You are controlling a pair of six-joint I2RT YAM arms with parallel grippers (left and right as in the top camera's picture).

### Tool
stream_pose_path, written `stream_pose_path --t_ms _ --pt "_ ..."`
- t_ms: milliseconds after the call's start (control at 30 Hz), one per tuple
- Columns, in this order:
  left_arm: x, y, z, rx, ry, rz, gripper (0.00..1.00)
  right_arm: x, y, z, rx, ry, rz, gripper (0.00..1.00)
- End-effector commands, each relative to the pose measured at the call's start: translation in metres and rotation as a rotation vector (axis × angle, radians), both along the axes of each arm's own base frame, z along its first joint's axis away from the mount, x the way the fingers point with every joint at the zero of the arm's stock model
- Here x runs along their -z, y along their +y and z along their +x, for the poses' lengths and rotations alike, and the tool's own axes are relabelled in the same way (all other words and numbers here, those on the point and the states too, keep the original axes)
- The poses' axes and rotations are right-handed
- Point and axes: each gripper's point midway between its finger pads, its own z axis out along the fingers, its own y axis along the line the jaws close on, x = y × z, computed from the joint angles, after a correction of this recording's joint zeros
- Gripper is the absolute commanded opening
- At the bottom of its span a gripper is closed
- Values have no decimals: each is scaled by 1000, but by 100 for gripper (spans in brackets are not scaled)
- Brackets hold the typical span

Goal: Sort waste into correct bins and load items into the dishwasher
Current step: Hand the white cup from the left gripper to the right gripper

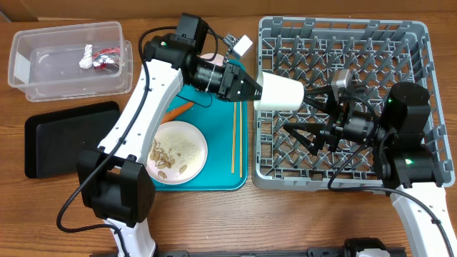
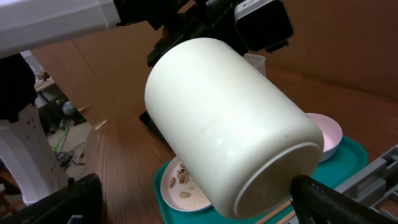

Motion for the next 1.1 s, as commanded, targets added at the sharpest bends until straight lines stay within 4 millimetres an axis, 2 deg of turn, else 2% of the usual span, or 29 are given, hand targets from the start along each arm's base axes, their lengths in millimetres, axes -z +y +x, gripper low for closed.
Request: stream_pose_path --t_ms 0,167,367,433,567,667,900,1067 --pt "-7 -22 -22 78 29 -34 4 -9 6 -2 -22 -37 -3 100" --pt "-7 -22 -21 76 32 -32 4 1 -8 22 142 -33 -69 100" --pt "-5 -20 -19 67 28 -25 4 3 -20 30 196 -31 -79 100" --pt "-5 -19 -18 64 26 -22 4 -2 -17 23 143 -34 -52 100" --pt "2 -19 -15 51 8 17 4 -18 0 -16 -113 -95 31 100" --pt "2 -19 -15 51 9 17 4 -23 4 -29 -193 -97 66 100" --pt "-3 -20 -18 62 20 -11 4 -20 4 -26 -178 -83 61 89" --pt "-10 -25 -24 89 34 -50 4 -15 4 -22 -177 -64 63 87"
